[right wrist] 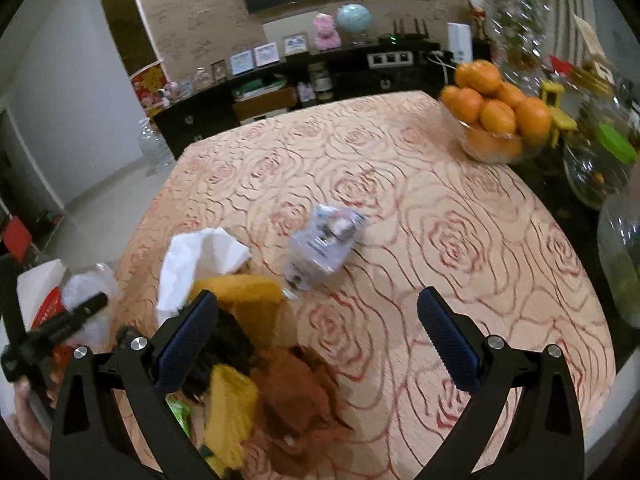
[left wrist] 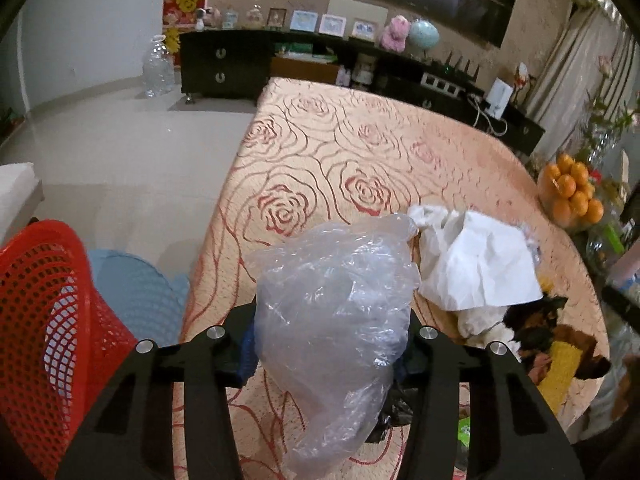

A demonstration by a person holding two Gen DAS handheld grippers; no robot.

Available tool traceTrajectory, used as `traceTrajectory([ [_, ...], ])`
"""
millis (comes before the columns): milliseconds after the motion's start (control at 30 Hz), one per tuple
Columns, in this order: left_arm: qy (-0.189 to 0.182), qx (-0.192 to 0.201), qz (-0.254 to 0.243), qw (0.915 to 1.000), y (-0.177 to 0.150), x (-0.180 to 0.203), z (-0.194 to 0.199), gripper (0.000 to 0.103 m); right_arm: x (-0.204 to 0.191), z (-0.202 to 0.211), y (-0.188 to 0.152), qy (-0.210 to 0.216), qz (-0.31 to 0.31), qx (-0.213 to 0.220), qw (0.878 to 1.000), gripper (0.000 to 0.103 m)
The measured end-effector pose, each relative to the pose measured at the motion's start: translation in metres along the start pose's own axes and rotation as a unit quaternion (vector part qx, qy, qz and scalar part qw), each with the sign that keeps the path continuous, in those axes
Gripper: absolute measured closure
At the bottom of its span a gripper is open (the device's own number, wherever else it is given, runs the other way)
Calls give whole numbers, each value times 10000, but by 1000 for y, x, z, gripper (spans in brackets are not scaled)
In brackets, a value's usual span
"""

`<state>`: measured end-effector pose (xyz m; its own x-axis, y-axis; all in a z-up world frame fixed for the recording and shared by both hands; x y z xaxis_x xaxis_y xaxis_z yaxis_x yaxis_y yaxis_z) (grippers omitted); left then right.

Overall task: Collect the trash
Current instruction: 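Lift the clear plastic bag with the left tool while the right tool grasps the brown cloth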

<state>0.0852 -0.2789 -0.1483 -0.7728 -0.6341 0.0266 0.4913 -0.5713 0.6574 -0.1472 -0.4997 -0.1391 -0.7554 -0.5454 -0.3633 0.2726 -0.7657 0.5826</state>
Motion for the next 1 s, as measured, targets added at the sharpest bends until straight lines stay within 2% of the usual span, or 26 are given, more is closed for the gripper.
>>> traceTrajectory([
  [133, 91, 114, 55, 9999, 1, -5, 10, 56, 16, 1, -15, -109, -91, -123, 9998, 6],
  [267, 55, 205, 155, 9997, 1, -9, 19, 56, 24, 5, -26, -40, -125, -178, 9998, 6],
  [433, 72, 288, 196, 9994, 1, -11, 28, 56, 20, 4, -35, 120, -35, -259, 9996, 8],
  [733, 93, 261, 157, 9995, -4, -9, 29, 56, 5, -10, -43, 610, 66, -670, 9959, 11],
  [833, 89, 255, 159, 9995, -3, -9, 29, 56, 1, -11, -46, 627, 186, -751, 9950, 12],
  [867, 92, 253, 153, 9995, -4, -9, 29, 56, 1, -13, -47, 620, 181, -802, 9947, 16],
  [900, 88, 247, 149, 9995, -4, -9, 29, 56, 2, -15, -47, 565, 180, -848, 9946, 29],
  [1000, 81, 244, 137, 9996, -3, -8, 28, 56, 10, -34, -59, 59, 322, -1176, 9925, 36],
])
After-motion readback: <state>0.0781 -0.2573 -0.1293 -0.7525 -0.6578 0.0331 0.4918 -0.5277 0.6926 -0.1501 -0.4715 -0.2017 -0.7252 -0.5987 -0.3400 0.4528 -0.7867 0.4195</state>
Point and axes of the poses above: each gripper's, at about its wrist camera, not at the fingertips, and z roughly against the way its jaws point, x to its right, y to its top, the point moved 3 cm from there along -z, roughly the way its jaws point, and after that the axes turned 13 degrees about -z, right-handed, at the moved point
